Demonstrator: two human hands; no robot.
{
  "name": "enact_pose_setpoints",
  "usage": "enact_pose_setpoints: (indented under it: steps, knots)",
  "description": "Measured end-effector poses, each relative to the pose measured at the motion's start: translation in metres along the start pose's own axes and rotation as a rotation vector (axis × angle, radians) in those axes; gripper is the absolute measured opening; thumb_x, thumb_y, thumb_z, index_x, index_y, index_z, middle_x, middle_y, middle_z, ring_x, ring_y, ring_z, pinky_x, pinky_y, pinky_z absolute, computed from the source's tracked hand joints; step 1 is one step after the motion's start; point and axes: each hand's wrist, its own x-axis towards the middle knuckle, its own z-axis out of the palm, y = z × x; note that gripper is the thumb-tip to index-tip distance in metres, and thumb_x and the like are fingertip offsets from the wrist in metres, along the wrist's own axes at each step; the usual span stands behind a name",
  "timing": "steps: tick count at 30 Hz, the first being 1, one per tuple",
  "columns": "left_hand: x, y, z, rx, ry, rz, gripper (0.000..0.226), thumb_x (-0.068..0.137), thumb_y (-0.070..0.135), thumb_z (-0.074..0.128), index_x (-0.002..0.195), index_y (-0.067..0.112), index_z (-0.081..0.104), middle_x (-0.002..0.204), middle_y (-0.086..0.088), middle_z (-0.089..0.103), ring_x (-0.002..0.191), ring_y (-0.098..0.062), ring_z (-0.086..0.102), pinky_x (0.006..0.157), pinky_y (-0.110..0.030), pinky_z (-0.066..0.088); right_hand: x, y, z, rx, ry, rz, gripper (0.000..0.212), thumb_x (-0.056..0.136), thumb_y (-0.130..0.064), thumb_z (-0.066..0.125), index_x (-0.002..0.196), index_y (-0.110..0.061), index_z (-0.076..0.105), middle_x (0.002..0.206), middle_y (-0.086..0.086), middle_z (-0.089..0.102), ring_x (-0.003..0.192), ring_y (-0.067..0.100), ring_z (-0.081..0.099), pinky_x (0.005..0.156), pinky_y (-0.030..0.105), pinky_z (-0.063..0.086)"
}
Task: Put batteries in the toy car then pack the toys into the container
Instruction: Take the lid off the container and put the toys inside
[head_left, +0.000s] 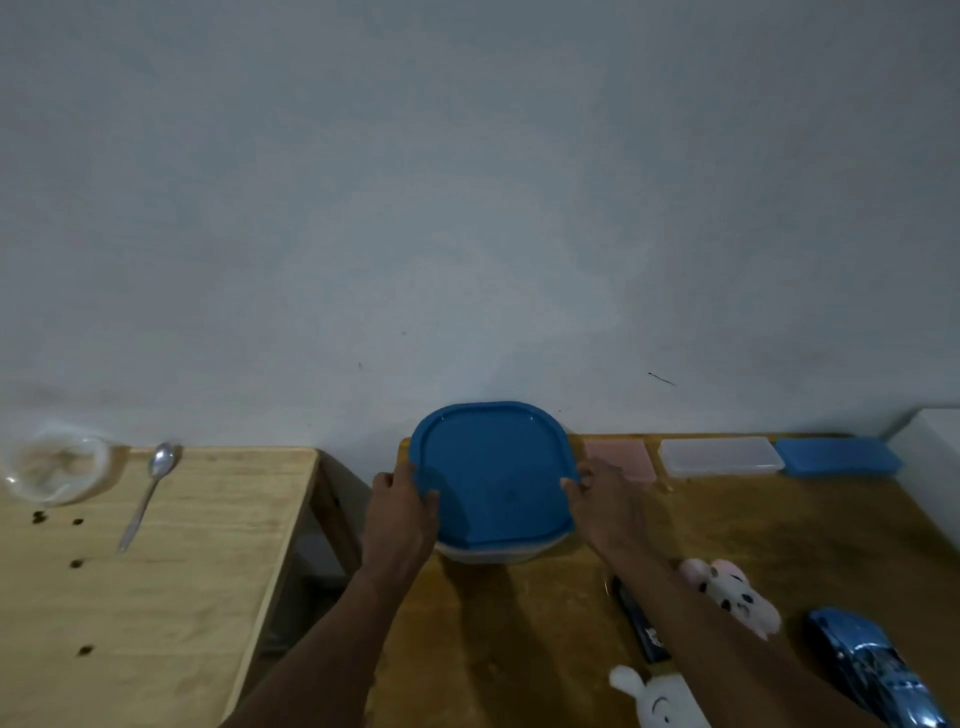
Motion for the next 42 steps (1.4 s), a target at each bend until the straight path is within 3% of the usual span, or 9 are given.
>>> enact_pose_setpoints:
  steps: [5,12,18,24,28,31,36,38,42]
  knots:
    - [0.023,-0.004,0.02,0.03,-0.077,-0.172,0.058,0.097,0.042,0.052,0.139,0.007,0.037,0.128,-0.017,0.046,0.112,-0.031,0.053,0.091,-0.04,0.05,0.039,0.001,0.008,-0.111,-0.033,0.025,0.022,0.093,-0.039,0.054,0.094,-0.018,0.061,0.085,-0.001,0.064,0.074,0.016,0.061,0.062,0.035,0.057]
    - [0.047,-0.005,0.028,0.119,0.057,-0.17,0.042,0.099,0.039,0.047,0.126,0.007,0.053,0.121,-0.016,0.05,0.105,-0.027,0.051,0.089,-0.036,0.046,0.061,0.008,0.025,-0.074,-0.061,0.059,0.03,0.093,-0.027,0.055,0.066,-0.02,0.047,0.061,-0.001,0.054,0.055,0.015,0.053,0.047,0.025,0.04]
    - [0.05,-0.004,0.022,0.118,0.083,-0.133,0.036,0.1,0.033,0.048,0.119,0.005,0.06,0.109,-0.015,0.059,0.096,-0.025,0.056,0.075,-0.03,0.04,0.061,0.008,0.03,-0.043,-0.031,0.084,0.024,0.093,-0.028,0.055,0.076,-0.012,0.057,0.066,0.004,0.058,0.058,0.02,0.055,0.046,0.023,0.037]
    - [0.049,0.007,0.005,0.063,0.078,-0.14,0.037,0.1,0.031,0.049,0.123,0.004,0.059,0.114,-0.015,0.056,0.097,-0.028,0.058,0.08,-0.033,0.044,0.056,-0.003,0.02,-0.011,-0.008,0.069,0.028,0.094,-0.023,0.056,0.067,-0.015,0.053,0.061,-0.002,0.055,0.052,0.01,0.049,0.042,0.02,0.03]
    - [0.039,0.007,-0.008,0.023,0.082,-0.109,0.038,0.099,0.029,0.05,0.126,0.004,0.057,0.116,-0.015,0.056,0.096,-0.026,0.059,0.081,-0.033,0.048,0.042,-0.011,0.006,-0.015,0.015,0.043,0.023,0.093,-0.025,0.058,0.076,-0.011,0.063,0.066,0.001,0.062,0.054,0.011,0.054,0.043,0.02,0.036]
    - [0.026,0.005,-0.02,-0.016,0.067,-0.072,0.038,0.098,0.028,0.054,0.128,0.004,0.058,0.114,-0.014,0.063,0.097,-0.026,0.063,0.082,-0.036,0.054,0.021,-0.017,-0.006,0.021,0.055,0.023,0.016,0.092,-0.025,0.06,0.086,-0.011,0.065,0.079,-0.002,0.065,0.066,0.013,0.058,0.056,0.025,0.049]
    - [-0.016,0.005,-0.041,-0.113,0.026,0.052,0.044,0.096,0.021,0.06,0.137,0.01,0.052,0.11,-0.013,0.068,0.097,-0.028,0.065,0.082,-0.038,0.055,-0.027,-0.015,-0.024,0.121,0.11,0.01,0.022,0.09,-0.023,0.064,0.109,-0.013,0.065,0.1,0.001,0.068,0.09,0.02,0.063,0.078,0.036,0.055]
    - [-0.034,0.003,-0.047,-0.126,-0.007,0.084,0.047,0.094,0.021,0.062,0.139,0.012,0.051,0.109,-0.012,0.068,0.098,-0.027,0.064,0.082,-0.037,0.054,-0.046,-0.009,-0.026,0.137,0.128,0.035,0.026,0.089,-0.026,0.065,0.113,-0.015,0.065,0.105,0.001,0.07,0.094,0.021,0.064,0.081,0.037,0.055]
    - [-0.067,-0.007,-0.049,-0.179,-0.059,0.06,0.052,0.091,0.023,0.066,0.14,0.018,0.049,0.117,-0.008,0.067,0.104,-0.024,0.063,0.085,-0.036,0.055,-0.083,0.002,-0.029,0.234,0.122,0.09,0.033,0.086,-0.022,0.067,0.119,-0.016,0.064,0.106,0.0,0.068,0.098,0.019,0.063,0.076,0.024,0.046]
